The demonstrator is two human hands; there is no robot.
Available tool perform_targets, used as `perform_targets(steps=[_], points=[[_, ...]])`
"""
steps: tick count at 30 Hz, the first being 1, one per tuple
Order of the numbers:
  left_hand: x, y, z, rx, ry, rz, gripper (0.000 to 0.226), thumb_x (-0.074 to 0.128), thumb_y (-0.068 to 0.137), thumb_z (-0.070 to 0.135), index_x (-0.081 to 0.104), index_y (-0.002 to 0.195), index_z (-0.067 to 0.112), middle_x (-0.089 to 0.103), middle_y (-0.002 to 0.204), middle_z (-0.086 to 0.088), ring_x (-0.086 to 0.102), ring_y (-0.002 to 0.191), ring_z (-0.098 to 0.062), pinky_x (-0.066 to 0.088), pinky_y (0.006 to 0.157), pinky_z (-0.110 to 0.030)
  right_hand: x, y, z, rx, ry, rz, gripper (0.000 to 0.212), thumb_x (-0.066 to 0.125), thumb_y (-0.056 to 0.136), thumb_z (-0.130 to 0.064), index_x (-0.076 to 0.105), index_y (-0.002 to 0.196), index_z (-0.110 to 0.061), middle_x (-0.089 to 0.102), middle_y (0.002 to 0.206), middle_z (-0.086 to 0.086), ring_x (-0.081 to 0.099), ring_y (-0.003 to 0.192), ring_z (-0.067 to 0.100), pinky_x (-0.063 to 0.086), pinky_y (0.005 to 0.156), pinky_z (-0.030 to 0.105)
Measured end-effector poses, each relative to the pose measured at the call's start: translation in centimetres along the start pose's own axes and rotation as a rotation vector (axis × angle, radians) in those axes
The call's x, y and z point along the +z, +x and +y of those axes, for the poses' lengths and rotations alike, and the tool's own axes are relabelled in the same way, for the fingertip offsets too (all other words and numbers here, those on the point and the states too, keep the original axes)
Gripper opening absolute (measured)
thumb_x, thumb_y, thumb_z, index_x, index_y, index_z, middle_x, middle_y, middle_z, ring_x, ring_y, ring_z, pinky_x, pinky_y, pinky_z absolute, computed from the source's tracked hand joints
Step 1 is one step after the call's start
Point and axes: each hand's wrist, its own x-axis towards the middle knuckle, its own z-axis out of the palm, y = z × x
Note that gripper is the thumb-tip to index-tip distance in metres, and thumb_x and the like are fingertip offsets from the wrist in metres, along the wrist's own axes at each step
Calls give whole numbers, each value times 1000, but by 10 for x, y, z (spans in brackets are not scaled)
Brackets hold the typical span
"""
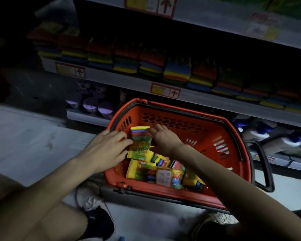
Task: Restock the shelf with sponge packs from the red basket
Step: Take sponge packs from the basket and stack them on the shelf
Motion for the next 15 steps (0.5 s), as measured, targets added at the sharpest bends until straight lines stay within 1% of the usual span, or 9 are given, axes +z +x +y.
perform_targets(steps=[2,3,5,6,7,9,11,13,15], points=[[2,-3,-4,-15,-33,13,47,40,89,44,72,117,26,66,105,4,67,94,-19,52,82,-35,10,26,-6,17,68,80,76,77,84,-26,40,150,-17,38,149,11,40,137,35,50,101,47],[3,-3,-4,-21,-44,21,46,40,89,44,73,116,26,65,105,4,66,94,-19,52,83,-35,16,36,-9,30,96,112,76,76,83,-26,40,150,-18,39,148,10,41,136,34,51,99,46],[4,-4,-5,-28,-54,47,42,44,89,42,73,115,26,65,104,4,66,93,-19,52,83,-35,30,51,-16,47,128,119,80,76,84,-38,37,152,-22,39,149,9,41,135,34,49,100,46],[3,-4,-5,-24,-59,53,39,47,90,41,73,114,26,65,104,4,65,92,-19,52,83,-35,38,56,-19,42,114,109,83,74,85,-45,33,154,-24,39,149,10,40,135,35,46,102,47],[3,-3,-5,-20,-63,58,37,49,90,40,73,114,25,65,104,3,65,92,-20,53,83,-36,46,60,-24,34,70,101,86,73,86,-49,29,156,-25,39,149,10,40,135,35,44,103,48],[3,-3,-4,-18,-67,69,35,51,89,39,74,113,25,66,103,2,66,90,-20,53,82,-36,56,62,-33,58,-42,115,87,72,88,-43,22,157,-23,39,146,11,39,133,36,43,102,48],[0,-2,-2,-25,-69,75,30,58,90,36,74,113,23,67,104,1,66,92,-21,52,83,-37,60,62,-38,104,-96,155,78,70,89,-37,28,153,-19,39,141,12,41,129,37,42,99,46],[-2,-2,1,-24,-86,76,29,61,93,35,72,117,22,66,109,0,66,98,-22,49,87,-38,59,59,-36,127,-81,159,66,68,90,-44,41,142,-16,41,134,12,44,124,35,41,96,45],[-6,-1,5,-44,-112,57,33,55,98,35,67,127,23,63,118,0,62,109,-21,45,95,-38,50,51,-28,147,-18,134,68,70,85,-55,47,136,-17,43,128,10,45,121,34,41,95,44]])
